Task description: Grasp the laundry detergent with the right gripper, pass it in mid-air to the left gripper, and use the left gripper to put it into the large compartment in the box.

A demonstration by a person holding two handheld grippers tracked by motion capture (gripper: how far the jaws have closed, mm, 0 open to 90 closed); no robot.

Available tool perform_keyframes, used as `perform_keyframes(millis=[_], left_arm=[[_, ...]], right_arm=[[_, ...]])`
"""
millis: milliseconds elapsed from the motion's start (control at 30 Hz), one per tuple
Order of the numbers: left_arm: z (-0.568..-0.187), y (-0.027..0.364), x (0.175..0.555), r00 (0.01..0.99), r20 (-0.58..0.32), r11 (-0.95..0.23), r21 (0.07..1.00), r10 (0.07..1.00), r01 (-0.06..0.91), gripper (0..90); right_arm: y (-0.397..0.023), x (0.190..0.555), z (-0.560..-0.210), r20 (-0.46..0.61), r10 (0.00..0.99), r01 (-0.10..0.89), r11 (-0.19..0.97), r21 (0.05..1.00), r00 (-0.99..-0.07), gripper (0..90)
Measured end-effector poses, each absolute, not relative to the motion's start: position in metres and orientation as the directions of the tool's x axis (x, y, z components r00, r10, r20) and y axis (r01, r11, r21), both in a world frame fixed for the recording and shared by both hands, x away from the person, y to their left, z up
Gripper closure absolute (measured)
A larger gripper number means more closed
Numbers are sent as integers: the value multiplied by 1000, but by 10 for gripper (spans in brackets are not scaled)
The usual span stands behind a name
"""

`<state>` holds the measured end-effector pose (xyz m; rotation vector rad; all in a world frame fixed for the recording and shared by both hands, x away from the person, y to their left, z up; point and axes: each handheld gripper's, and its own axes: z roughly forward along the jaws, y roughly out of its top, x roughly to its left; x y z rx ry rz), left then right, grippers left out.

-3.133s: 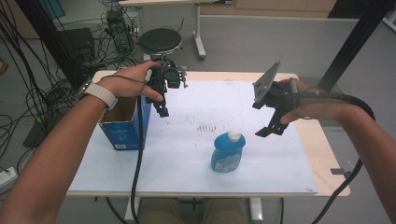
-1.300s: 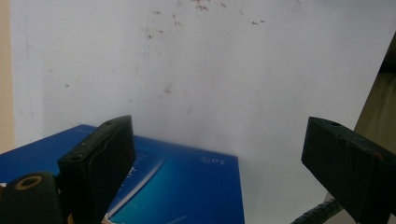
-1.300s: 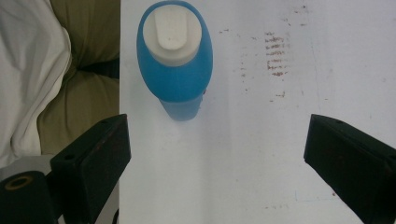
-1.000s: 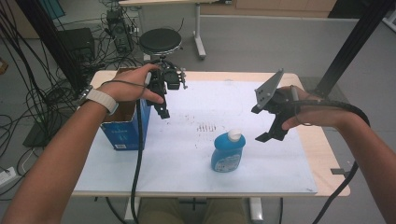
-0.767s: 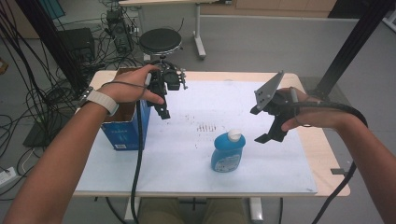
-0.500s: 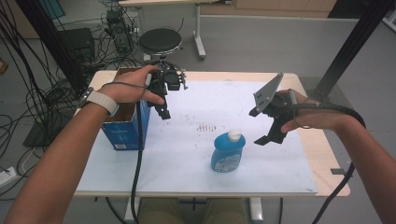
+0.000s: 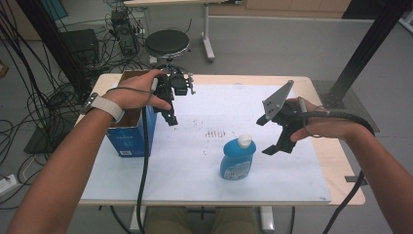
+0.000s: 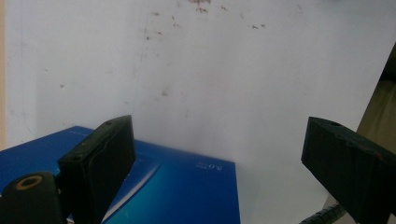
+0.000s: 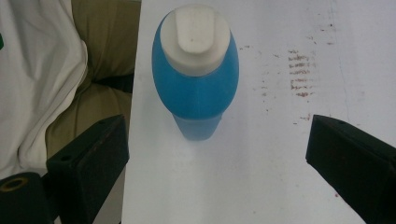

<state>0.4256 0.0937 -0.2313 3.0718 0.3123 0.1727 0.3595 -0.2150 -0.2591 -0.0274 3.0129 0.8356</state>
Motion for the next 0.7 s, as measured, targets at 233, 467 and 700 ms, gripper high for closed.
perform_keyframes(millis=[233, 467, 700], left_arm=[[-232, 93, 426, 973, 107, -978, 63, 205, 199, 105], [-233, 92, 426, 973, 106, -978, 62, 203, 197, 105], [-234, 90, 426, 973, 107, -978, 64, 203, 197, 105]], right_arm=[[-214, 359, -265, -11, -15, -18, 852, 524, -1000, 56], [-213, 358, -271, -8, -19, -20, 847, 531, -1000, 54], [-212, 358, -274, -3, -25, -22, 840, 542, -1000, 54]])
